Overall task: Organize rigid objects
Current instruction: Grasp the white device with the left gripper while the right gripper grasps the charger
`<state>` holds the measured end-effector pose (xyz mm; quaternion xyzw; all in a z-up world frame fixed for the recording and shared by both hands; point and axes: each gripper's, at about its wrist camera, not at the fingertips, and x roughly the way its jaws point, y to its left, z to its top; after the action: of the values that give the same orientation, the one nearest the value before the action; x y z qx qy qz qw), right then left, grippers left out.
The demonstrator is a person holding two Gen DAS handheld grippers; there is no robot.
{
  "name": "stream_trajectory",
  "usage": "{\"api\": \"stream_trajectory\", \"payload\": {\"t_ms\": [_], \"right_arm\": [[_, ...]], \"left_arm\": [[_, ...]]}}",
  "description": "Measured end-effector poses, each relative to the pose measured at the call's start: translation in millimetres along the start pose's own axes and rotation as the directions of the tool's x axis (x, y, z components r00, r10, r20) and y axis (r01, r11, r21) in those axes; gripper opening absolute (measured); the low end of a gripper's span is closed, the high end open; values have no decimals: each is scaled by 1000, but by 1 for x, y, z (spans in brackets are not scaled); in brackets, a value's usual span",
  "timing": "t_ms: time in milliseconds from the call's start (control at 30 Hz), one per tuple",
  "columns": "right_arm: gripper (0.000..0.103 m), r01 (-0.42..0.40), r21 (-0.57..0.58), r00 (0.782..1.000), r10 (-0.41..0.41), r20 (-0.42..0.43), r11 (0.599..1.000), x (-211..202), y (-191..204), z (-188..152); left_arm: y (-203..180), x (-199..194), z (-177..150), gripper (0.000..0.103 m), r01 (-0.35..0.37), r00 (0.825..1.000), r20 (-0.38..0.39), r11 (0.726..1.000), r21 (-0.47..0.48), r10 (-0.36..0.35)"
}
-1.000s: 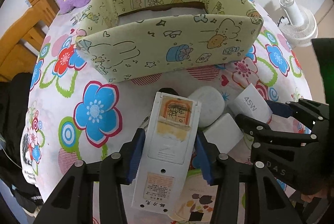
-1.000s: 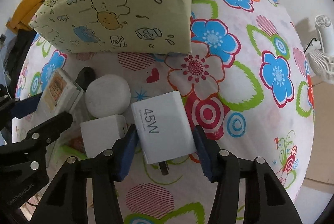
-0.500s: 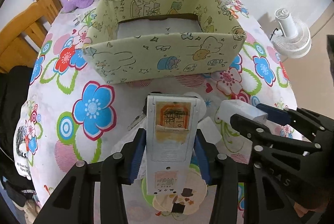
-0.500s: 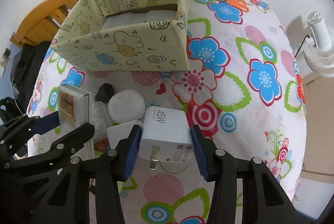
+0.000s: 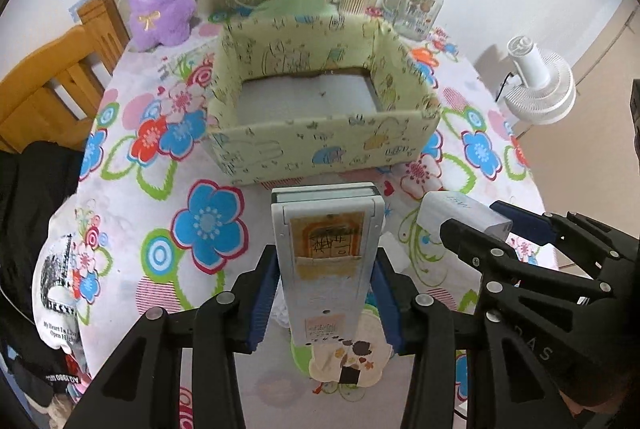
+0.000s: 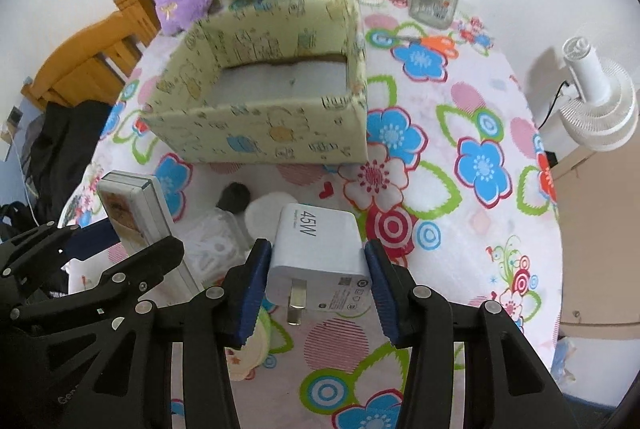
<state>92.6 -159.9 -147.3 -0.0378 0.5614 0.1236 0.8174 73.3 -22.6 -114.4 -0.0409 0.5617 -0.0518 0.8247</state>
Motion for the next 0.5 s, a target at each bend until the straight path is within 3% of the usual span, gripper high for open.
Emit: {"api": "stream_trajectory", "payload": {"t_ms": [500], "right_arm": [[51,56,53,991,-62,116,997,-57,26,6]], "left_arm": [[11,-54,8,46,24,995,97,997,69,-30]]}}
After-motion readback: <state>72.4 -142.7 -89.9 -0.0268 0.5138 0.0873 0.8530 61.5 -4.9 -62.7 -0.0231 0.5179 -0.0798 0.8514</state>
